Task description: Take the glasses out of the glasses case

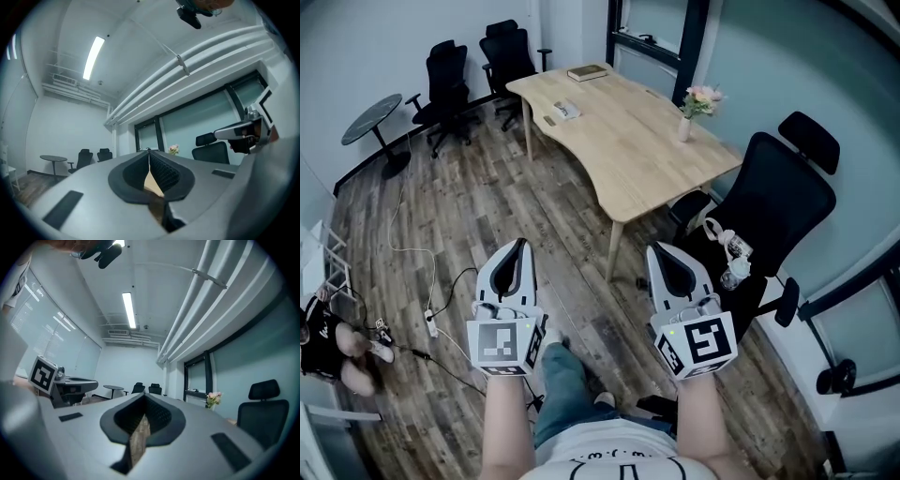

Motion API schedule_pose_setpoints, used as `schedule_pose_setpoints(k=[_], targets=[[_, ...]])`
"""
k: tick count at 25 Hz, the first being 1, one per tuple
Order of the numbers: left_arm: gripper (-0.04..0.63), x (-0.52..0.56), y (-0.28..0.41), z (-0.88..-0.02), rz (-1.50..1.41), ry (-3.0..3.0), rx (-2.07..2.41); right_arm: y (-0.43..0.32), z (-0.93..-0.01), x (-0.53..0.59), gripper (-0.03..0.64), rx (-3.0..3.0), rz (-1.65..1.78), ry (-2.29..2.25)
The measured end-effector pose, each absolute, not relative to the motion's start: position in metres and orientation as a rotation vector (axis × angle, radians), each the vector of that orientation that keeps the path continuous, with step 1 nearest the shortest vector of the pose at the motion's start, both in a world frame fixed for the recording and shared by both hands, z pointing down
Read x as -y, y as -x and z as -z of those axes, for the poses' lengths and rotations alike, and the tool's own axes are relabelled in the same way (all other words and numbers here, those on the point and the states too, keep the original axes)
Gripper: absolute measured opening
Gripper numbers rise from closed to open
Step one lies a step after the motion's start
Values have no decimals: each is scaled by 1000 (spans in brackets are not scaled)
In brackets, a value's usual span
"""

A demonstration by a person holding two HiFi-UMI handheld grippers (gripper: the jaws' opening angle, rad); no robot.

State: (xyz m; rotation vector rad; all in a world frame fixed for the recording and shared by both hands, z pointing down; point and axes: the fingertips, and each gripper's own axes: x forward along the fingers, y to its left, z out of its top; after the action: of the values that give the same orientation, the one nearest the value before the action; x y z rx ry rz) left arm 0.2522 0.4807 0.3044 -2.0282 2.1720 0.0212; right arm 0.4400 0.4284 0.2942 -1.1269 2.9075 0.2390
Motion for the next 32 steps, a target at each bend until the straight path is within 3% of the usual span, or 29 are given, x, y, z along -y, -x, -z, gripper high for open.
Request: schedule_pose_setpoints(k=[7, 22, 32], targets=[[17, -411, -198, -318, -34, 2057, -2205, -386, -302, -359, 11, -2942, -218, 1130], [17, -212, -8, -323, -38, 2155, -2192, -187, -300, -170, 11, -2978, -246, 1157], [17, -142, 62, -330, -70, 2138, -2232, -108, -306, -96, 11, -3034, -279, 1095]])
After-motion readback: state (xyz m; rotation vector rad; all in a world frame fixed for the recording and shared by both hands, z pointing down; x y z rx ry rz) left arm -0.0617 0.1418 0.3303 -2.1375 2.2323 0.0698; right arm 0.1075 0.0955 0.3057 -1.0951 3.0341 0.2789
